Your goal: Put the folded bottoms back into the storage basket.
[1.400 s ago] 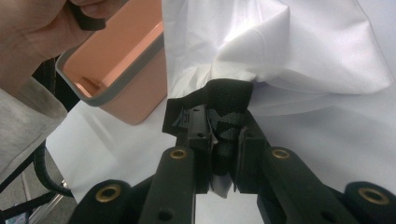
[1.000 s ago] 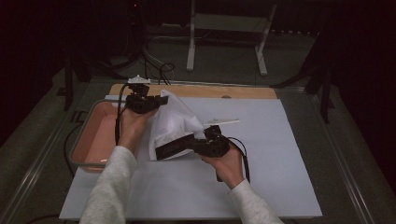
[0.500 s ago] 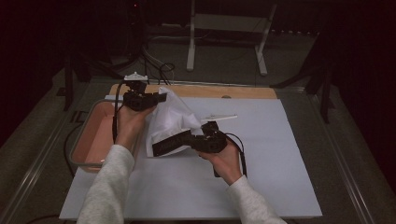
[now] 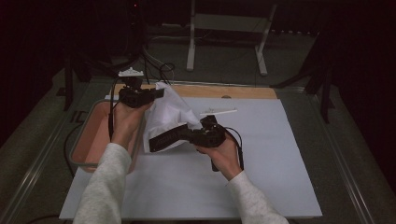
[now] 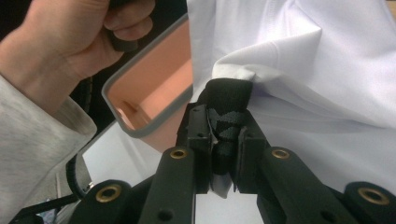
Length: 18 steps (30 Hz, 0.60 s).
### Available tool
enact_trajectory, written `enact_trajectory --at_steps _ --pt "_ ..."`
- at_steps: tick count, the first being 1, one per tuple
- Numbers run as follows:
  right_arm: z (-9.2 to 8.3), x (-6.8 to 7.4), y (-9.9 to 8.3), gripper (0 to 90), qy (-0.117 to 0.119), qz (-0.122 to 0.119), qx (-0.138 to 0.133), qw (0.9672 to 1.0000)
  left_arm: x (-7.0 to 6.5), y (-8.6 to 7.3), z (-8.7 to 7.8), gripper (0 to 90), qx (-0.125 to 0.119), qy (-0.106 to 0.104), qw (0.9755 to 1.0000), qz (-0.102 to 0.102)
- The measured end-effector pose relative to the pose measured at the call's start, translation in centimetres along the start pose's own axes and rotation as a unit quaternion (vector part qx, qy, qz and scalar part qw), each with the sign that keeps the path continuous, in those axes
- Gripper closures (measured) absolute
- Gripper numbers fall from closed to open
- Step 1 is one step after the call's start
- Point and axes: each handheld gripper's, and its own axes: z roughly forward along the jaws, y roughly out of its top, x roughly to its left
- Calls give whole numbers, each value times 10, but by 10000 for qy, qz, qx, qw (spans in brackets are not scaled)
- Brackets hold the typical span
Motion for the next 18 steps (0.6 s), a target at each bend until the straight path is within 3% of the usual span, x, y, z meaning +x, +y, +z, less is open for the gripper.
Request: enact_trajectory --at_steps 18 --pt "4 15 19 807 306 -158 -115 9993 3 5 -16 806 -137 76 9999 2"
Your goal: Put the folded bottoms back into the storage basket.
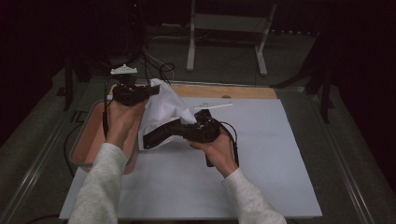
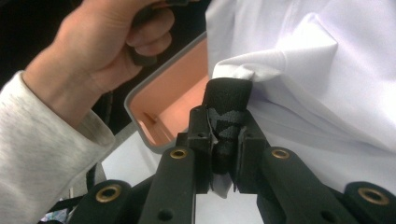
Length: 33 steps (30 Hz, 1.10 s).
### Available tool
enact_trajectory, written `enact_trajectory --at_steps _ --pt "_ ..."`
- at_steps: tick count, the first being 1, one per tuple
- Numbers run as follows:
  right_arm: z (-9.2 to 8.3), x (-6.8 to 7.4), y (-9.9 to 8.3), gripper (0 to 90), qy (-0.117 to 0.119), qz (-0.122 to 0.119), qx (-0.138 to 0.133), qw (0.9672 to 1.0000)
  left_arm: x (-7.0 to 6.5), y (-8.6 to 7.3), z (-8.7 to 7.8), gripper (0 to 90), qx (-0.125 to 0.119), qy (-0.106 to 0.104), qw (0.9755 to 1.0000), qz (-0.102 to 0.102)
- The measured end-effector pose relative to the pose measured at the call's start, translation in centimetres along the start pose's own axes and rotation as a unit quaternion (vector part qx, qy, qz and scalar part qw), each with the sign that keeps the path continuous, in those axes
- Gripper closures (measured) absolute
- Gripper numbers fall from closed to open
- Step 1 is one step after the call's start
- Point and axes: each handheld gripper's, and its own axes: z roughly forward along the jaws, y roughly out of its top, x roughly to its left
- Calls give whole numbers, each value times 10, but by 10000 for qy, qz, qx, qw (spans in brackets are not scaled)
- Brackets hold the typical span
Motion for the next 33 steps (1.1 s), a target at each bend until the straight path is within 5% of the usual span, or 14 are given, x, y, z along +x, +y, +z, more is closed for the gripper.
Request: enact_trajectory --at_steps 18,33 --pt "16 16 16 808 141 -6 -96 9999 2 4 -13 806 -46 137 9999 57" --pt "34 30 15 807 144 -158 41 9998 17 1 -34 806 -86 374 9993 21"
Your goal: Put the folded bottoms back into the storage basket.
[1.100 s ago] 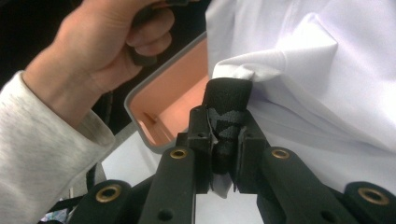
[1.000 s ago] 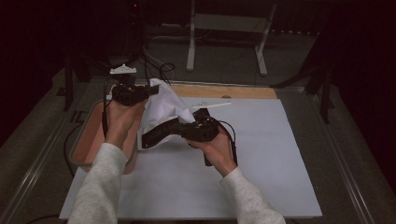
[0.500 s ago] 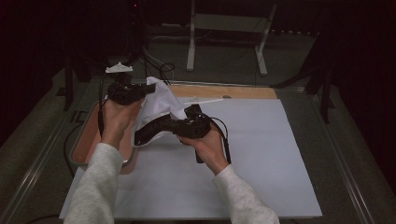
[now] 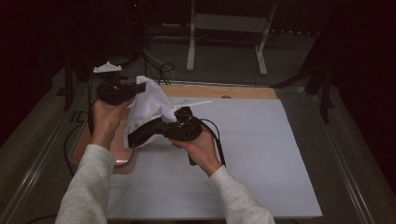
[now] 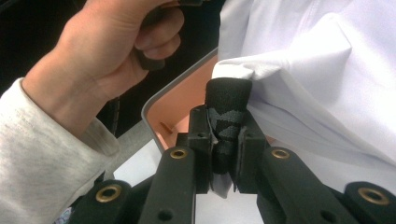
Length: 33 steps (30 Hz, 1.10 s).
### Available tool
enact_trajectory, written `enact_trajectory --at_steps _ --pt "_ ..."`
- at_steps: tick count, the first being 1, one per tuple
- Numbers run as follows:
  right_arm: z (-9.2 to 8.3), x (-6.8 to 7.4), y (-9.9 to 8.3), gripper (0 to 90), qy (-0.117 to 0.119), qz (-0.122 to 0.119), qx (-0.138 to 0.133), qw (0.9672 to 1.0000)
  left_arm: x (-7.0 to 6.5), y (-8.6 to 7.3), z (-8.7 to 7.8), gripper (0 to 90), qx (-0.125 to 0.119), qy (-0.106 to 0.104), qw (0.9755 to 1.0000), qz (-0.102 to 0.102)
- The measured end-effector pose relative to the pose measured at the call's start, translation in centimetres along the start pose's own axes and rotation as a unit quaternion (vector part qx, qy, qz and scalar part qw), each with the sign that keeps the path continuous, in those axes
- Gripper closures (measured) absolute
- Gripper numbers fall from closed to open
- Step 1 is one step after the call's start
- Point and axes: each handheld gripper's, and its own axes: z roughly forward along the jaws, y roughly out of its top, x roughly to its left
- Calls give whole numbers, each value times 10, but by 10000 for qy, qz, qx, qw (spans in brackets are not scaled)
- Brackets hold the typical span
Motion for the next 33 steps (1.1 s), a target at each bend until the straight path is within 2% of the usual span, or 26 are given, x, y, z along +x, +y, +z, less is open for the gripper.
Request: enact_trajectory --at_steps 5,13,23,33 --pt "7 4 -2 807 -24 -88 57 9999 9 -3 -9 806 -10 102 9999 -52" --pt "15 6 -5 807 -20 -99 145 9998 22 -7 -23 806 -61 232 9996 -152" --pt "24 9 -8 807 -100 -157 232 9996 35 -12 -32 806 -62 370 9990 -230" --pt "35 12 -9 807 -99 -110 286 9995 48 -18 -39 806 -113 462 9982 -361"
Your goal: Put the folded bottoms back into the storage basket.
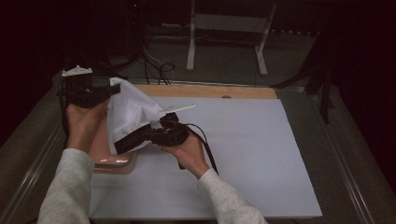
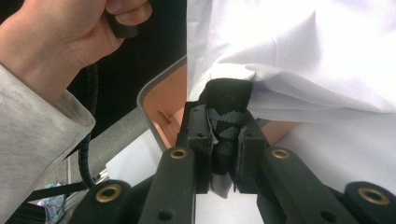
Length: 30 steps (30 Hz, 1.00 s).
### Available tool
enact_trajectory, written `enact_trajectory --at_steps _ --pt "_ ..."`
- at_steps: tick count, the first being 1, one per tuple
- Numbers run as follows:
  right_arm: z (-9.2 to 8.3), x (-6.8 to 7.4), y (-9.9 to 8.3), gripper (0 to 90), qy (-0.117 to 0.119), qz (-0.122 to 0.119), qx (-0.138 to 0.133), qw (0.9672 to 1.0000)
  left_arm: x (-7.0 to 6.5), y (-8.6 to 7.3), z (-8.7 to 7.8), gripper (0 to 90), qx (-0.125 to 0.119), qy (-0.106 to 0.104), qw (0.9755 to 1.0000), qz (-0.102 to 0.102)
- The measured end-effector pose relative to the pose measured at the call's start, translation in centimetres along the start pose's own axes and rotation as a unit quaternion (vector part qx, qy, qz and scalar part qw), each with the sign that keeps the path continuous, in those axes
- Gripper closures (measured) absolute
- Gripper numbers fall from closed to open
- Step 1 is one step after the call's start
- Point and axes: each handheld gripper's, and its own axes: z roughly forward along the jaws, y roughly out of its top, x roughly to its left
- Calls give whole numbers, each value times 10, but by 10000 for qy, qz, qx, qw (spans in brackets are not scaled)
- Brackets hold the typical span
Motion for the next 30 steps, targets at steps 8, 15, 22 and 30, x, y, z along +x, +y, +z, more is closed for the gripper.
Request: enact_trajectory --at_steps 8,15,22,30 --pt "8 4 2 807 -30 -82 -5 10000 8 -2 -7 806 -59 64 9999 -55" --pt "14 6 3 807 -47 -25 28 10000 14 -3 -11 806 -90 121 9999 -75" --pt "19 8 5 806 -42 -42 16 10000 18 -3 -14 806 -107 152 9998 -67" --pt "26 8 4 806 -58 -18 45 10000 23 -4 -16 806 -92 197 9998 -31"
